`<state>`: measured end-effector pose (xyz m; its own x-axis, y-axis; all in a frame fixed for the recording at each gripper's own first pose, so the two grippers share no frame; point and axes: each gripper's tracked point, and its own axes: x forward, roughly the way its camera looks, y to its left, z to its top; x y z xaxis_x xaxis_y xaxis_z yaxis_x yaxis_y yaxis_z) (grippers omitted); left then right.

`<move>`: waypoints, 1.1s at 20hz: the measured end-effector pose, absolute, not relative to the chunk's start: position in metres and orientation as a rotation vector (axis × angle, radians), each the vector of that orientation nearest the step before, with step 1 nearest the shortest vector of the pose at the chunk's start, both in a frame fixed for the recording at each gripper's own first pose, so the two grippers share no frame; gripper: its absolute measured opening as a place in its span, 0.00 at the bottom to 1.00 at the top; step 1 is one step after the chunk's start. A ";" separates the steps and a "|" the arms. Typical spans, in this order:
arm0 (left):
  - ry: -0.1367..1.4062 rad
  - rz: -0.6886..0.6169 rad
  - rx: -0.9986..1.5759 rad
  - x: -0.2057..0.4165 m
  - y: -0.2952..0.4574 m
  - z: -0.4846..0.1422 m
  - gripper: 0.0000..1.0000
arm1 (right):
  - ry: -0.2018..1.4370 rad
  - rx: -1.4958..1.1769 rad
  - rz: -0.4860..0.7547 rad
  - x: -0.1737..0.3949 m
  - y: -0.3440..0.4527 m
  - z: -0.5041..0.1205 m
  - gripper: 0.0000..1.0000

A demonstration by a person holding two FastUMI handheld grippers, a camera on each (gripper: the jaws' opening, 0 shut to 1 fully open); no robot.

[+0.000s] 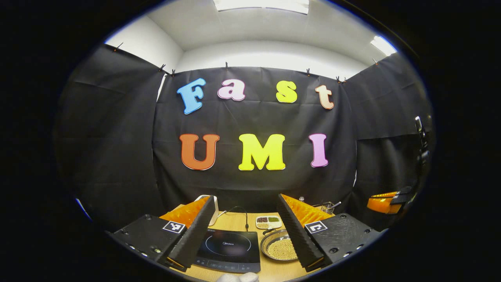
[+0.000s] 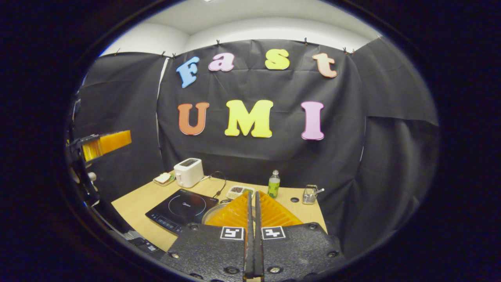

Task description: First push the handle of the pot to place it horizontally, then grasp the pot with both hands and set it on the induction cooktop.

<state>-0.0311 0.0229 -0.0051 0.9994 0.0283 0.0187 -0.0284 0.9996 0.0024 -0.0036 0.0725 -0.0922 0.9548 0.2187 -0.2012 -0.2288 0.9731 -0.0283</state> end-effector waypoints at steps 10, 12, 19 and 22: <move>-0.009 0.041 0.032 -0.045 0.026 -0.009 0.95 | 0.532 -0.115 0.358 -0.005 0.116 -0.279 0.04; -0.010 0.056 0.041 -0.047 0.030 -0.007 0.84 | 0.623 -0.092 0.370 -0.012 0.123 -0.316 0.04; 0.002 0.096 0.062 -0.053 0.033 -0.006 0.95 | 0.760 -0.092 0.388 0.008 0.138 -0.384 0.01; 0.009 0.122 0.067 -0.058 0.038 -0.009 0.95 | 0.786 -0.081 0.386 0.018 0.141 -0.392 0.01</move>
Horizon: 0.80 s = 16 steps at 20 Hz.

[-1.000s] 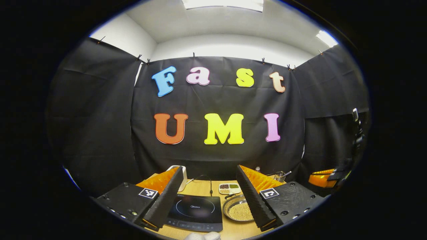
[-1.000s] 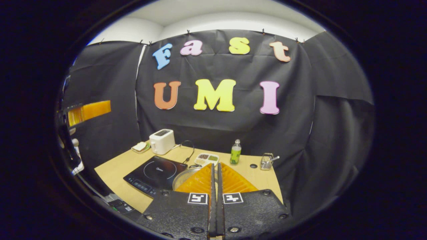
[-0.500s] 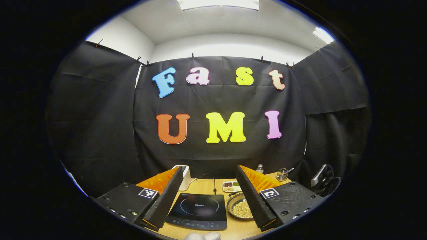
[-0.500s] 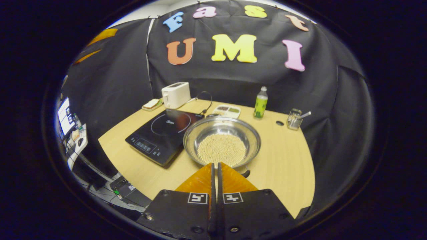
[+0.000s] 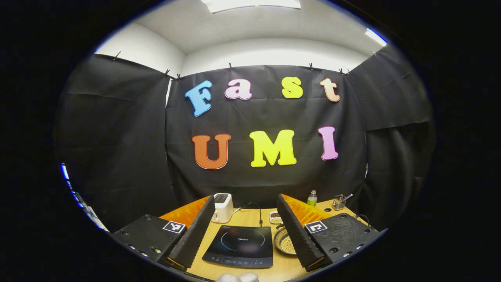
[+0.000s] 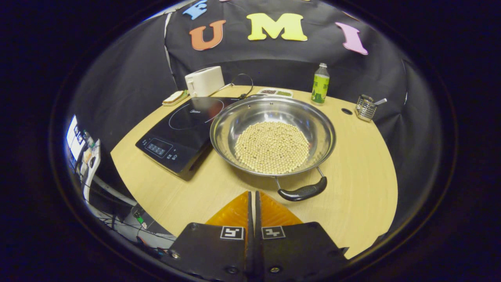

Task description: First push the handle of the pot to place it horizontally, then grasp the pot with both hands and set it on the induction cooktop.

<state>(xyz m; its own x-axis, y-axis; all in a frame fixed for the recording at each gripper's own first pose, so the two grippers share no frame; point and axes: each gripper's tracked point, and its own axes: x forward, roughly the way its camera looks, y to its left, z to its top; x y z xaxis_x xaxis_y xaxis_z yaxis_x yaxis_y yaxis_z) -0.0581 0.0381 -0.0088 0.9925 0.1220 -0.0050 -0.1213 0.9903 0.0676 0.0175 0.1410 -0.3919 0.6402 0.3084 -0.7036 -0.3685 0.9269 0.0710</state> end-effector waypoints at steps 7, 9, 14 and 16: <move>0.040 0.160 0.065 -0.060 0.042 -0.018 0.95 | 0.869 -0.062 0.368 0.039 0.138 -0.416 0.04; 0.038 0.165 0.063 -0.057 0.044 -0.019 0.95 | 0.874 -0.053 0.375 0.039 0.138 -0.416 0.07; 0.038 0.165 0.065 -0.052 0.038 -0.022 0.95 | 0.878 -0.068 0.385 0.041 0.133 -0.416 0.01; 0.037 0.162 0.069 -0.050 0.035 -0.023 0.95 | 0.883 -0.068 0.385 0.044 0.127 -0.416 0.04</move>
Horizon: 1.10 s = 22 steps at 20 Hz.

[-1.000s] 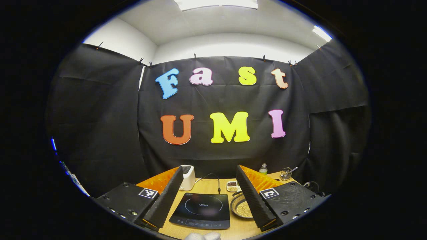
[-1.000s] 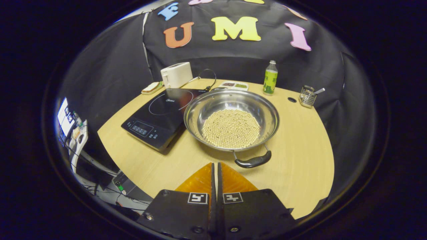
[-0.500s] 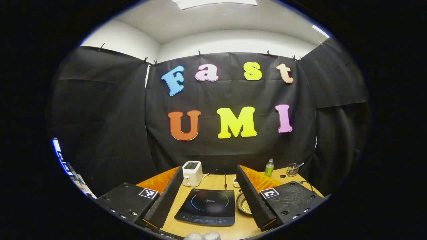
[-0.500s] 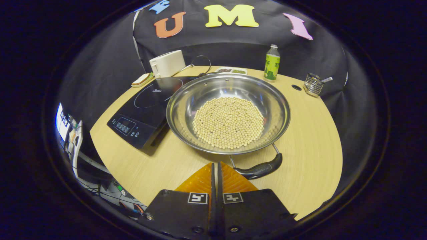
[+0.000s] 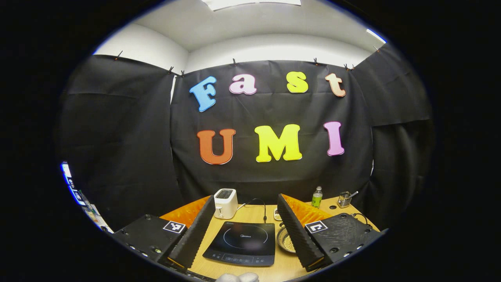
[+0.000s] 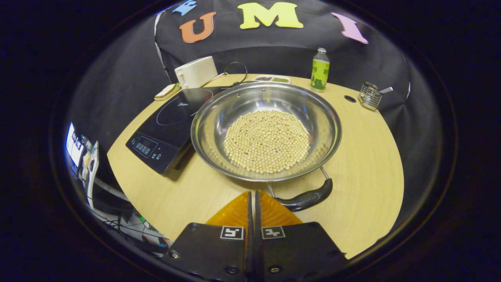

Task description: First push the handle of the pot to place it horizontally, then grasp the pot with both hands and set it on the induction cooktop.

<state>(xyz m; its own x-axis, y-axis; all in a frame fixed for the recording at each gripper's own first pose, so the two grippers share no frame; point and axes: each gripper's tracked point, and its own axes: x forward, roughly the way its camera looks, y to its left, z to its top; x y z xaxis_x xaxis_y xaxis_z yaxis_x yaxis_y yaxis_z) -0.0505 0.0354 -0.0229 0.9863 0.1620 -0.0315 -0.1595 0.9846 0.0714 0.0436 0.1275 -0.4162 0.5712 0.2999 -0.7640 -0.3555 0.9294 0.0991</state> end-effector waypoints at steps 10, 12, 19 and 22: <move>0.045 0.188 0.069 -0.041 0.024 -0.026 0.95 | 0.890 -0.093 0.394 0.055 0.102 -0.417 0.01; 0.044 0.195 0.070 -0.040 0.022 -0.025 0.95 | 0.892 -0.099 0.401 0.057 0.096 -0.417 0.00; 0.055 0.245 0.066 -0.034 0.010 -0.031 0.95 | 0.897 -0.139 0.435 0.071 0.074 -0.416 0.01; 0.060 0.272 0.059 -0.031 0.002 -0.032 0.95 | 0.899 -0.161 0.459 0.078 0.064 -0.415 0.04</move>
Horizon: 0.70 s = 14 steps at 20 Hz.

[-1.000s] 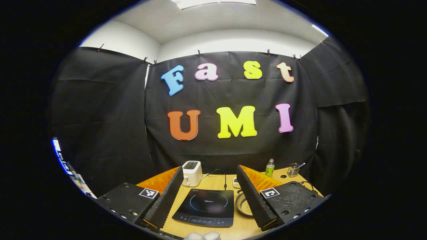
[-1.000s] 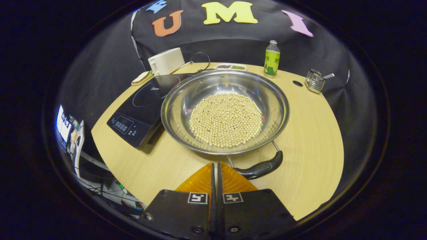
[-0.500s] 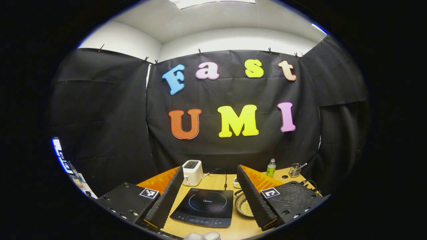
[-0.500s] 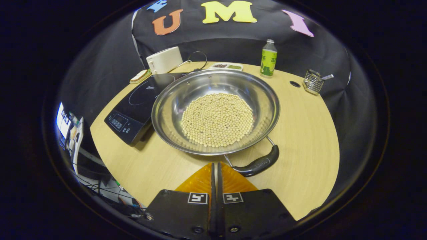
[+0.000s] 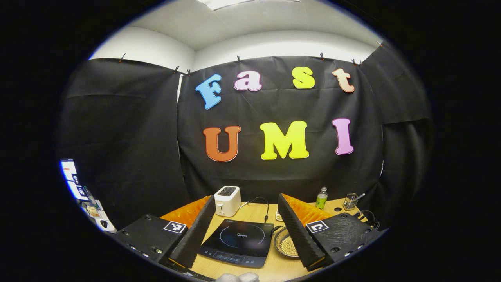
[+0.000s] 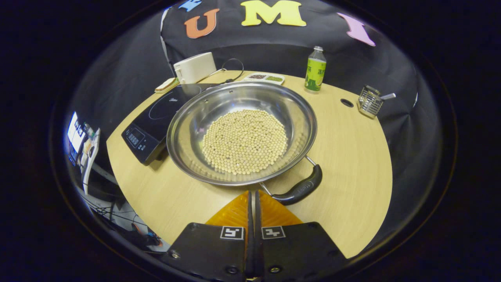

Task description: First push the handle of the pot to place it horizontally, then grasp the pot with both hands and set it on the induction cooktop.

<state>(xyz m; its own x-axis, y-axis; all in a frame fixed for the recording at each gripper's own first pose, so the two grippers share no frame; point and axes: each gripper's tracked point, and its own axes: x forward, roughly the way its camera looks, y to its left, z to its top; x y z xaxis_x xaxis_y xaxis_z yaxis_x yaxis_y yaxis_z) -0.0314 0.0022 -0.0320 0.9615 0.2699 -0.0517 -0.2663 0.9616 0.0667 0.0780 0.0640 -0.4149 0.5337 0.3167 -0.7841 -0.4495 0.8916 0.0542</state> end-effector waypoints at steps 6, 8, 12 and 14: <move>0.069 0.340 0.054 -0.032 -0.011 -0.035 0.95 | 0.910 -0.210 0.509 0.098 0.042 -0.412 0.04; 0.069 0.364 0.048 -0.031 -0.016 -0.036 0.95 | 0.914 -0.230 0.526 0.105 0.034 -0.412 0.04; 0.064 0.395 0.045 -0.030 -0.028 -0.039 0.95 | 0.904 -0.265 0.553 0.120 0.019 -0.410 0.04; 0.071 0.400 0.048 -0.027 -0.035 -0.044 0.95 | 0.898 -0.259 0.552 0.128 0.012 -0.409 0.00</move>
